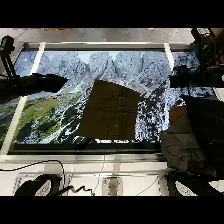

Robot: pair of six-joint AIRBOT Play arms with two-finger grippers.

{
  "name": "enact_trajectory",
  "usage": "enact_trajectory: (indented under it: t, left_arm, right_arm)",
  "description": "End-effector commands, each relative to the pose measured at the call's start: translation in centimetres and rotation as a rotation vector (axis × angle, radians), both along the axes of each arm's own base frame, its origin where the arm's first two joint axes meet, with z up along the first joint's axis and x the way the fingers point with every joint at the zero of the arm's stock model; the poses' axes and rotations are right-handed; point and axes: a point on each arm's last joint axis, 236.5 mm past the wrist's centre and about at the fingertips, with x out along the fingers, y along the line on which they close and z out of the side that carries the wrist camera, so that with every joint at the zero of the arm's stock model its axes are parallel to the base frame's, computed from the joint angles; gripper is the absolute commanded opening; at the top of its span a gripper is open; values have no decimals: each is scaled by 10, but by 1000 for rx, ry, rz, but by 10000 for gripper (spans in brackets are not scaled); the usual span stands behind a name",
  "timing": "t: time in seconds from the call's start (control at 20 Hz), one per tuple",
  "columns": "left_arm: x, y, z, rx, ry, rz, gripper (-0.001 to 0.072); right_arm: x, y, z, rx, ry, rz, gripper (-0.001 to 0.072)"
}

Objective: Fold the clothes and pants, and hang the long-sleeved shirts on hangers.

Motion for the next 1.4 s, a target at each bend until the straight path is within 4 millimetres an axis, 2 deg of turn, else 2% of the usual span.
enact_trajectory:
  t: [0.0,0.5,0.7,0.75,0.85,0.95,1.0,1.1,1.2,1.25,1.35]
  left_arm:
    - [0,1,1,0,-2,1,696]
    - [0,1,1,0,-2,1,696]
    - [0,1,1,0,-2,1,696]
    - [0,1,1,0,-2,1,696]
    - [0,1,1,0,-2,1,695]
    - [0,0,1,0,-1,2,696]
    - [0,0,1,-5,3,4,696]
    - [0,0,1,-5,3,5,696]
    - [0,1,1,-5,2,5,696]
    - [0,1,1,-4,3,5,696]
    - [-3,-1,-2,-1,14,-6,696]
  right_arm:
    - [0,0,0,0,1,1,34]
    - [0,1,0,2,1,1,34]
    - [1,9,2,34,-8,17,34]
    - [-3,8,-3,19,17,25,34]
    - [-28,-2,-37,-65,172,68,33]
    - [-61,3,-91,-75,365,173,33]
    - [-78,15,-119,-10,439,225,32]
    - [-116,56,-167,203,556,361,33]
    - [-149,92,-201,416,642,414,33]
    - [-155,103,-216,488,662,380,34]
    - [-154,111,-241,583,661,272,44]
